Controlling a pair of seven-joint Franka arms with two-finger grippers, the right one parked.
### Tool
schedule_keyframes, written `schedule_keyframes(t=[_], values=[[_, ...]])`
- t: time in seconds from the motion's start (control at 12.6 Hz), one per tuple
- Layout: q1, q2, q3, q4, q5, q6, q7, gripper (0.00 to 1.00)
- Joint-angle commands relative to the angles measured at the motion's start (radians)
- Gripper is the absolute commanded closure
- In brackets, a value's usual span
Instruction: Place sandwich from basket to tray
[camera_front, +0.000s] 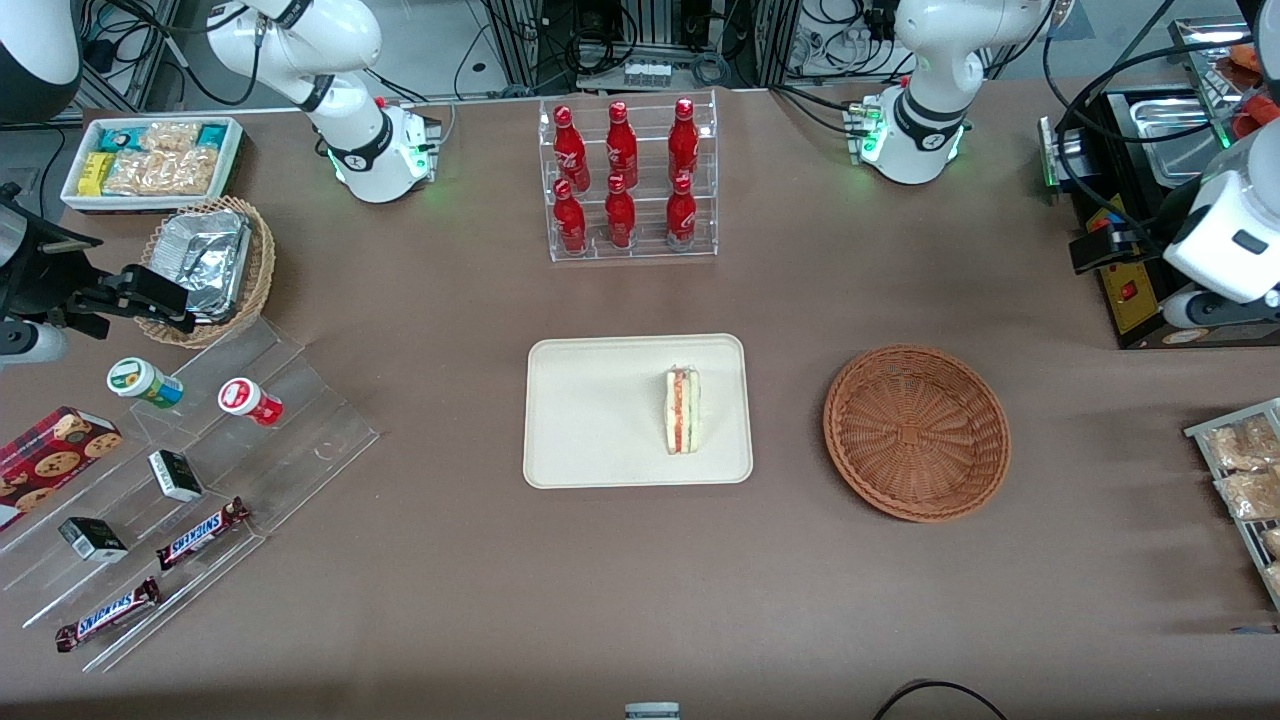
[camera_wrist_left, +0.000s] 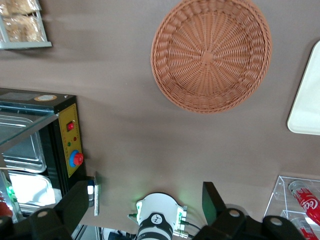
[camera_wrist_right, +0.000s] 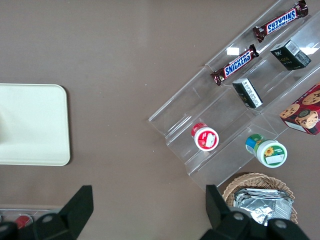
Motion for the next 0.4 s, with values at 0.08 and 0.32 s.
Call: schedule_keyframes(t=[0.08, 0.32], values=[[0.006, -0.082, 0.006, -0.12, -0.017, 0.046, -0.015, 0.0], [0.006, -0.079, 0.023, -0.121, -0.06, 0.047, -0.015, 0.0]])
